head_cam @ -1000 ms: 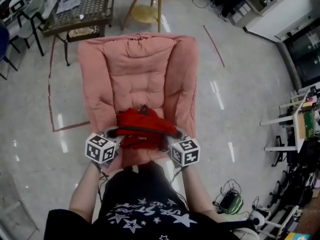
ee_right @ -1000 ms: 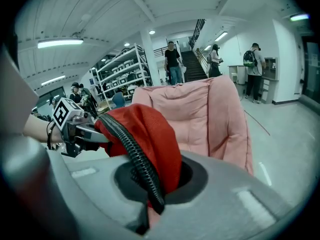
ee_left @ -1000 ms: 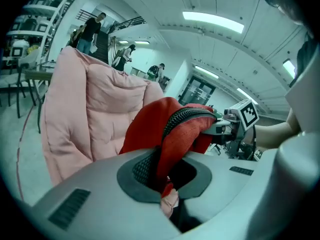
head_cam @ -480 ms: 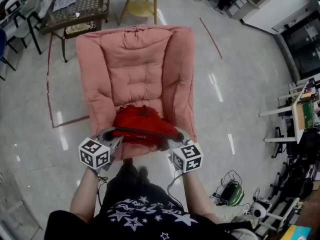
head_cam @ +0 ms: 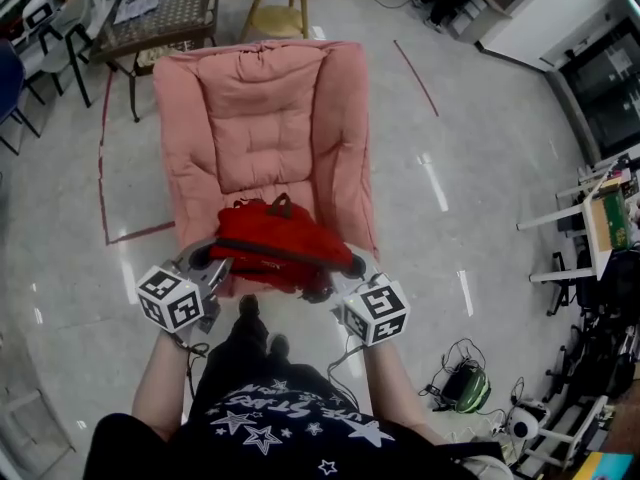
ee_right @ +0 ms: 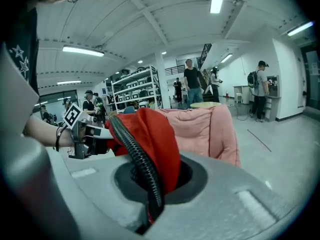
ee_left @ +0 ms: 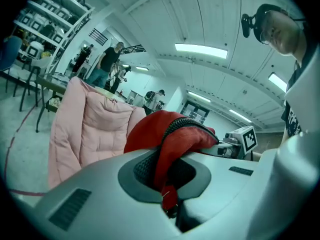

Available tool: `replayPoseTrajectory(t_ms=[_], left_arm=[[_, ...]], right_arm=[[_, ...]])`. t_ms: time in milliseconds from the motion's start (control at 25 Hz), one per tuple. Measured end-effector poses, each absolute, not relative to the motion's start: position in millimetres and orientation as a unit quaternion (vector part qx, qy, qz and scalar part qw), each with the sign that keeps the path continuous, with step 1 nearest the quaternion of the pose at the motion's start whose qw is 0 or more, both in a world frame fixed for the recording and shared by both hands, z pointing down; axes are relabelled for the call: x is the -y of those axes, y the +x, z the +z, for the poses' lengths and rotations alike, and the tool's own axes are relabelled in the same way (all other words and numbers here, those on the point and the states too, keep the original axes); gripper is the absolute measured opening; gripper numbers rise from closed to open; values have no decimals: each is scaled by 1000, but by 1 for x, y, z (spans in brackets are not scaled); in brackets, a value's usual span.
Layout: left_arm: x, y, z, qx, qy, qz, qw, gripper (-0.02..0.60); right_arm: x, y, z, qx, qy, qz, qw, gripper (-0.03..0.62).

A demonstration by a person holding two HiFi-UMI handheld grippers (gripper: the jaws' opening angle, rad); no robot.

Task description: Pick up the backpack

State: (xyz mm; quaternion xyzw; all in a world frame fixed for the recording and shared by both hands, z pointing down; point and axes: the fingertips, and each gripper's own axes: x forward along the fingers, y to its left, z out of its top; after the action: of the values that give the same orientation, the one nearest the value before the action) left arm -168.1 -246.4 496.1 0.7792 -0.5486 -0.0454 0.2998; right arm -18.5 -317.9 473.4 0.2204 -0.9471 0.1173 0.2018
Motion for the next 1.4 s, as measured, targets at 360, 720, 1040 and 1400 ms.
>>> replayPoseTrajectory(t_ms=[360,720,1040,1400], left_arm=[[173,-106,460,568,770,-74,281,18],[125,-53,440,570,767,-62,287,18],[96,-43,448,556,771,-66,303,18],[50,-52,449,530,791,-71,296,18]], right_arm=[[245,46,433,963,199,119,137,8],[200,99,423,967,184,125,126,8],[170,109,427,964,191,120,137,8],[121,99,427,958,217,109,150,8]])
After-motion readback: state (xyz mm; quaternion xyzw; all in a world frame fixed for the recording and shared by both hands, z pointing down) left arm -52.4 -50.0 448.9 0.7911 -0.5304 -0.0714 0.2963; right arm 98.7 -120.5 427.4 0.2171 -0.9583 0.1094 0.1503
